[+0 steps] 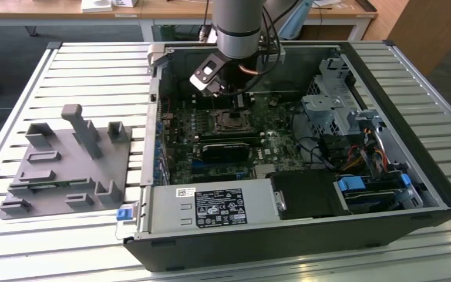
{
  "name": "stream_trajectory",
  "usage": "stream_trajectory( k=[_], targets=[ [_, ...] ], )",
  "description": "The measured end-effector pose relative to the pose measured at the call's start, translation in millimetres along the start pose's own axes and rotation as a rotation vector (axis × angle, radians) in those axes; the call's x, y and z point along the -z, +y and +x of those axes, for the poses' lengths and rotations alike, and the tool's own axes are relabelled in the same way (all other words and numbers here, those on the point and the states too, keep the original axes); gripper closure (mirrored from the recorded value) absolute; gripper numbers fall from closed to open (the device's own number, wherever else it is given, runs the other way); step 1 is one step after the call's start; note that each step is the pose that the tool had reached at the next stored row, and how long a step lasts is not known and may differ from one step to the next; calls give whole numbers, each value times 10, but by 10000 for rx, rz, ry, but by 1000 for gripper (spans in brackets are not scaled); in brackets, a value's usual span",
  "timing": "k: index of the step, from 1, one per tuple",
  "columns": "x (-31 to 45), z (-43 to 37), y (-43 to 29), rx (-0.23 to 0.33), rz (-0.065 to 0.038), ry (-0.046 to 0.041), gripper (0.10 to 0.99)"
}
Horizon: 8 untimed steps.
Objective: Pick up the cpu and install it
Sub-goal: 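Install the first cpu locking lever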
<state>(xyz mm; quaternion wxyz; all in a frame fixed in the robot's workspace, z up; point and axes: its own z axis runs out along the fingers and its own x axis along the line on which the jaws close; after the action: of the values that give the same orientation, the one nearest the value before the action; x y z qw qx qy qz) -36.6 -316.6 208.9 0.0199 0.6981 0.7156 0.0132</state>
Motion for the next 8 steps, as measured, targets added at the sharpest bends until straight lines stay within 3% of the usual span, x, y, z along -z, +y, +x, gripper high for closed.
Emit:
stream_trajectory(
  k=[8],
  targets=[
    [34,0,2,0,-1,1,980]
  ],
)
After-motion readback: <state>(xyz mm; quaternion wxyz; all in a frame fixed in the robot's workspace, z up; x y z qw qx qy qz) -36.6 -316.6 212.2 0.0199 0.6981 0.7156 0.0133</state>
